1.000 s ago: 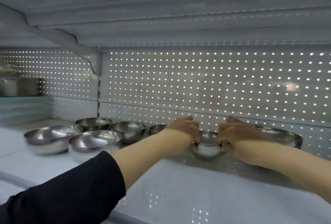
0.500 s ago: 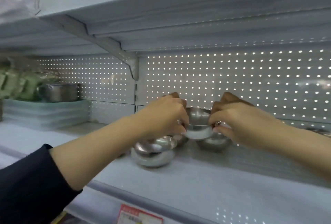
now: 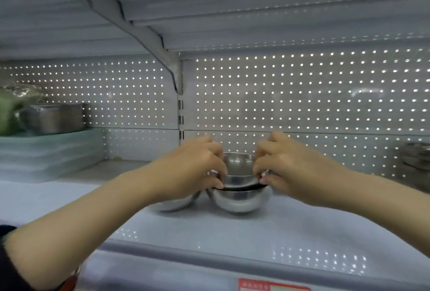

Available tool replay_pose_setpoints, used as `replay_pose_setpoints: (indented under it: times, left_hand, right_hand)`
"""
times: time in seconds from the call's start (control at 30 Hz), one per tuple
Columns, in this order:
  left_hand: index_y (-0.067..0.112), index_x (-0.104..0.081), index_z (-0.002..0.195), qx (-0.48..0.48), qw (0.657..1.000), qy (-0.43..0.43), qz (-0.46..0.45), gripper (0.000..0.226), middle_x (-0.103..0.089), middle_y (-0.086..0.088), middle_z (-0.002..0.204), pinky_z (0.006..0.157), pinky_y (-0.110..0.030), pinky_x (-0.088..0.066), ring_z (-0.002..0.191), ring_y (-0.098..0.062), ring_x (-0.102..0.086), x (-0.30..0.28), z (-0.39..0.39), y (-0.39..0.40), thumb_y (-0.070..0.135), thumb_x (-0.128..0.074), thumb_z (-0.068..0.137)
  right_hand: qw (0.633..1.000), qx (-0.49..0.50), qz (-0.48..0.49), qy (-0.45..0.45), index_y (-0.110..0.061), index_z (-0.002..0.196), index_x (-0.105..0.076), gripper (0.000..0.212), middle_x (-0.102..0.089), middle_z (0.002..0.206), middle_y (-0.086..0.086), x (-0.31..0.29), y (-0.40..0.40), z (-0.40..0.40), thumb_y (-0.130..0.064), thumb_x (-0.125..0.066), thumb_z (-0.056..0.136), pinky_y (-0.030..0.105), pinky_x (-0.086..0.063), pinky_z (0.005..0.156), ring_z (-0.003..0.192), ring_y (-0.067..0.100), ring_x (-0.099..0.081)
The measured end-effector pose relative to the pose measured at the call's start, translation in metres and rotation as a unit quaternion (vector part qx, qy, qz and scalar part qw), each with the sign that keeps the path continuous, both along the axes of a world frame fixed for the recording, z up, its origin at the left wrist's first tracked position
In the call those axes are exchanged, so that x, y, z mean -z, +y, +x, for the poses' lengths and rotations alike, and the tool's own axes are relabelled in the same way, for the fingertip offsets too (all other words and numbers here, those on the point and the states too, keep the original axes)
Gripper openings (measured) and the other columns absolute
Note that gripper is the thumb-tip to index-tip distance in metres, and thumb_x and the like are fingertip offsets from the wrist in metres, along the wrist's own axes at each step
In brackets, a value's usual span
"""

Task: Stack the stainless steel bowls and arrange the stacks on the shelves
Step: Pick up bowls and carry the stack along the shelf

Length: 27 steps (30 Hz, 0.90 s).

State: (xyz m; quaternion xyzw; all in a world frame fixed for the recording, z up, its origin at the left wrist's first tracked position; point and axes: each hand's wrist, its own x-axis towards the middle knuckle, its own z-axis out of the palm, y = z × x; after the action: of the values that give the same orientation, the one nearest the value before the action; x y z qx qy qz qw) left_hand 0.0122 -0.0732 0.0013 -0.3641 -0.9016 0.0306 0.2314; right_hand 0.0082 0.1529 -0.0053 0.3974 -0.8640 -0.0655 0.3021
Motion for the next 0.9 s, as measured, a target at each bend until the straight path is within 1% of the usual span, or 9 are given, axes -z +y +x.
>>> replay_pose_setpoints:
  times: [0.17,0.27,0.33,0.47,0.57,0.67,0.8,0.83,0.9]
  left_hand:
    - [0.026,-0.068,0.101,0.039,0.999,0.001,0.004,0.019,-0.049,0.012,0.098,0.073,-0.018,-0.025,0.088,-0.003,-0.03,0.005,-0.007,0.0,0.036,-0.062,0.086]
    - [0.026,-0.067,0.096,0.054,0.998,-0.013,0.011,0.017,-0.05,0.012,0.097,0.075,-0.018,-0.028,0.09,-0.004,-0.033,0.002,-0.009,0.002,0.038,-0.064,0.084]
    - [0.027,-0.065,0.094,0.057,0.998,-0.028,0.006,0.021,-0.049,0.013,0.096,0.077,-0.019,-0.03,0.091,-0.005,-0.033,0.002,-0.01,0.002,0.042,-0.068,0.079]
    - [0.023,-0.062,0.092,0.011,0.997,-0.048,-0.055,0.032,-0.049,0.01,0.101,0.085,-0.031,-0.036,0.096,-0.013,-0.037,0.003,-0.015,0.003,0.044,-0.073,0.071]
    - [0.024,-0.053,0.076,0.009,0.995,-0.06,-0.075,0.029,-0.046,0.012,0.091,0.084,-0.031,-0.035,0.092,-0.013,-0.037,0.001,-0.017,0.007,0.043,-0.074,0.07]
    - [0.026,-0.047,0.072,0.013,0.995,-0.033,-0.092,0.032,-0.042,0.013,0.085,0.082,-0.029,-0.032,0.087,-0.01,-0.034,-0.005,-0.016,0.008,0.042,-0.074,0.071]
    - [0.019,-0.06,0.076,0.002,0.996,0.018,-0.086,0.028,-0.049,0.01,0.089,0.079,-0.027,-0.029,0.088,-0.01,-0.036,-0.023,-0.011,-0.001,0.042,-0.075,0.069]
    - [0.019,-0.062,0.078,-0.009,0.996,0.027,-0.08,0.029,-0.05,0.011,0.09,0.079,-0.026,-0.028,0.089,-0.009,-0.036,-0.031,-0.008,-0.006,0.043,-0.076,0.068]
    - [0.021,-0.062,0.079,-0.029,0.997,0.04,-0.065,0.028,-0.05,0.012,0.091,0.08,-0.026,-0.029,0.089,-0.009,-0.039,-0.048,-0.002,-0.022,0.043,-0.076,0.068]
  right_hand:
    - [1.0,-0.005,0.009,-0.023,-0.024,0.099,-0.061,0.014,-0.047,0.11,-0.01,-0.002,0.006,0.005,-0.027,-0.048,0.094,0.019,-0.026,0.082,0.098,0.014,-0.029]
    - [0.999,-0.007,0.012,-0.034,-0.027,0.098,-0.059,0.01,-0.044,0.113,-0.014,-0.005,0.01,0.003,-0.028,-0.05,0.093,0.016,-0.022,0.081,0.1,0.011,-0.026]
    - [0.998,-0.011,-0.001,-0.063,-0.03,0.096,-0.059,0.007,-0.044,0.115,-0.016,-0.009,0.013,0.0,-0.03,-0.056,0.089,0.015,-0.023,0.082,0.101,0.008,-0.026]
    - [0.991,0.0,0.013,-0.136,-0.035,0.103,-0.059,0.028,-0.042,0.122,-0.02,-0.01,0.016,-0.008,-0.044,-0.068,0.078,0.018,-0.027,0.089,0.109,0.006,-0.027]
    - [0.992,0.01,0.045,-0.114,-0.025,0.098,-0.064,0.027,-0.045,0.127,-0.017,-0.007,0.014,-0.018,-0.042,-0.07,0.078,0.016,-0.023,0.082,0.109,0.007,-0.027]
    - [0.993,-0.015,0.062,-0.096,-0.023,0.088,-0.067,0.024,-0.049,0.123,-0.02,-0.01,0.014,-0.022,-0.042,-0.073,0.076,0.018,-0.025,0.08,0.102,0.003,-0.027]
    - [0.994,-0.047,0.048,-0.085,-0.025,0.081,-0.067,0.019,-0.051,0.116,-0.023,-0.035,0.007,-0.019,-0.039,-0.076,0.073,0.005,-0.025,0.078,0.103,0.0,-0.034]
    - [0.995,-0.049,0.04,-0.079,-0.025,0.081,-0.067,0.018,-0.05,0.116,-0.023,-0.043,0.002,-0.019,-0.038,-0.077,0.072,0.006,-0.025,0.079,0.106,0.001,-0.036]
    - [0.996,-0.056,0.028,-0.063,-0.024,0.082,-0.068,0.019,-0.052,0.116,-0.023,-0.057,-0.014,-0.021,-0.037,-0.077,0.072,0.02,-0.029,0.09,0.111,0.004,-0.035]
